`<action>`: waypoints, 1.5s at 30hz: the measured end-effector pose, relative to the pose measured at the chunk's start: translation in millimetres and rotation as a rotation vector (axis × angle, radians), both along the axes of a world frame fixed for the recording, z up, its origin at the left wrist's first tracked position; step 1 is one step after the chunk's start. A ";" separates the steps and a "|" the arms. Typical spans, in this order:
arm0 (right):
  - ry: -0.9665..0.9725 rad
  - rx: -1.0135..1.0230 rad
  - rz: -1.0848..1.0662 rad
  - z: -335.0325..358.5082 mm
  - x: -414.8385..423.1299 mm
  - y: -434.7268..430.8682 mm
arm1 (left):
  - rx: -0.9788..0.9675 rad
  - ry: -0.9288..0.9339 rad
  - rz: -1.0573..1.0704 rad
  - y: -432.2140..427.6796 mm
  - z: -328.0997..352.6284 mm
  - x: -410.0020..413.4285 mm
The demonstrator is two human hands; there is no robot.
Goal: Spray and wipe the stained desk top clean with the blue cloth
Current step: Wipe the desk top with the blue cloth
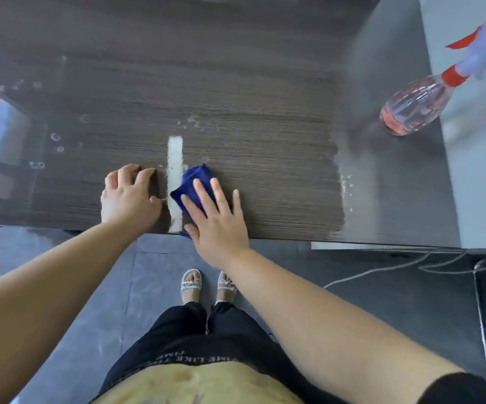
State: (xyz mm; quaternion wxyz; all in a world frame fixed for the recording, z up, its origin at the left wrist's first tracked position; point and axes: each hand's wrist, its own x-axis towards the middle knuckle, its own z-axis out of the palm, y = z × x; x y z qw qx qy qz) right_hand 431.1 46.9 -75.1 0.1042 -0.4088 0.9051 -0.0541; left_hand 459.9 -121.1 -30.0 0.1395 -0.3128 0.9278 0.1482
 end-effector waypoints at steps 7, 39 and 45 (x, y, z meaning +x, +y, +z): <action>0.023 0.064 -0.098 5.4 -89.1 68.6 | 0.068 0.044 0.022 -15.9 -1.0 12.1; 0.140 -0.031 0.313 -3.2 -37.1 -140.6 | -0.031 -0.017 0.089 -216.2 -2.7 101.2; 0.013 0.070 -0.598 11.4 -62.5 -213.3 | -0.021 -0.089 0.048 -228.1 -7.8 108.3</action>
